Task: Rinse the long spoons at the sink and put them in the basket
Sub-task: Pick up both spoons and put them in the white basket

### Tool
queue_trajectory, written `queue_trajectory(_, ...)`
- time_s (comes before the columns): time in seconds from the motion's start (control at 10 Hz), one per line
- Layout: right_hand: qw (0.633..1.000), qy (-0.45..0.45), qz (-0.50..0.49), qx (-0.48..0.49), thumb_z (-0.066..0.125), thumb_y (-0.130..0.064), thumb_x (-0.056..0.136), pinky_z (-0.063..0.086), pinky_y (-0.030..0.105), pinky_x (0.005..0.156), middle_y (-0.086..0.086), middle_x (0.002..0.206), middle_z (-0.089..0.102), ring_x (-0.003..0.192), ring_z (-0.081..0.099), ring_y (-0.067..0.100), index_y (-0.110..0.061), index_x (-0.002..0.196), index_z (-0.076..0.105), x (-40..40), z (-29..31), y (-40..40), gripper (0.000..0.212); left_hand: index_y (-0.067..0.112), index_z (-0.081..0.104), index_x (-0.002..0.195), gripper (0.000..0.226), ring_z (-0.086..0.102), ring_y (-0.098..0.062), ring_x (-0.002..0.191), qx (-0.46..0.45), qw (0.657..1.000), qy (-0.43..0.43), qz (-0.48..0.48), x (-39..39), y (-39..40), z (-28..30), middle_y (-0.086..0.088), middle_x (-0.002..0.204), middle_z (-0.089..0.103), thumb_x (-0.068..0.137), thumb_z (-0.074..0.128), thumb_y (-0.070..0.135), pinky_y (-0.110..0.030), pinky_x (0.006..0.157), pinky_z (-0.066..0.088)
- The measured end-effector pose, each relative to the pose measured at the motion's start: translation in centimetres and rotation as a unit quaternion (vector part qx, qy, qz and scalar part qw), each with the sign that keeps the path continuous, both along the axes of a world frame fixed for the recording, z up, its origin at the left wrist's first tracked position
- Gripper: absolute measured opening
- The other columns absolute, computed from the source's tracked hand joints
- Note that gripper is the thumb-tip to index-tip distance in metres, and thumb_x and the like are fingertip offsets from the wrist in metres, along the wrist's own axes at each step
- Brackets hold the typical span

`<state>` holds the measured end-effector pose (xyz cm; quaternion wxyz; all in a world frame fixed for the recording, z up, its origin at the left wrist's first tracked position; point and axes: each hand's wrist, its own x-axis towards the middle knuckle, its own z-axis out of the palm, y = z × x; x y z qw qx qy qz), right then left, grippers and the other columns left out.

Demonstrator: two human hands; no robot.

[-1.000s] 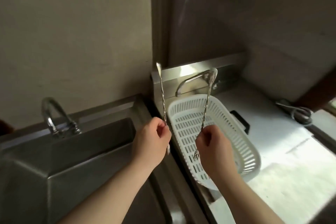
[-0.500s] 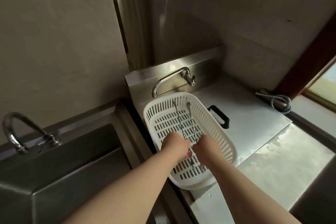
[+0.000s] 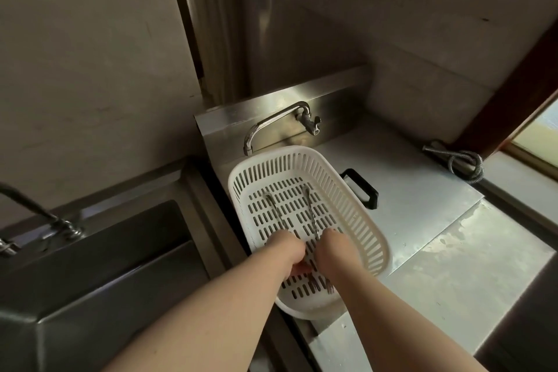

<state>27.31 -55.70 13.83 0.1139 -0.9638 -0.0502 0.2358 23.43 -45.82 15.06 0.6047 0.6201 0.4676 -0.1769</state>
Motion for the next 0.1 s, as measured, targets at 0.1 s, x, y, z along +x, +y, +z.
queue_trajectory(0.1,1.0,-0.014,-0.012,0.01,0.049,-0.002,0.087,0.028,0.023,0.043,-0.005,0.071,0.046,0.058,0.044,0.009,-0.017,0.086,0.047,-0.45,0.02,0.06,0.015,0.013,0.067,0.097,0.014,0.074,-0.03,0.079,0.003,1.0,-0.018,-0.004,-0.04,0.01,0.77,-0.012,0.093,0.073,0.088,0.056,0.014,-0.043,0.075,0.062)
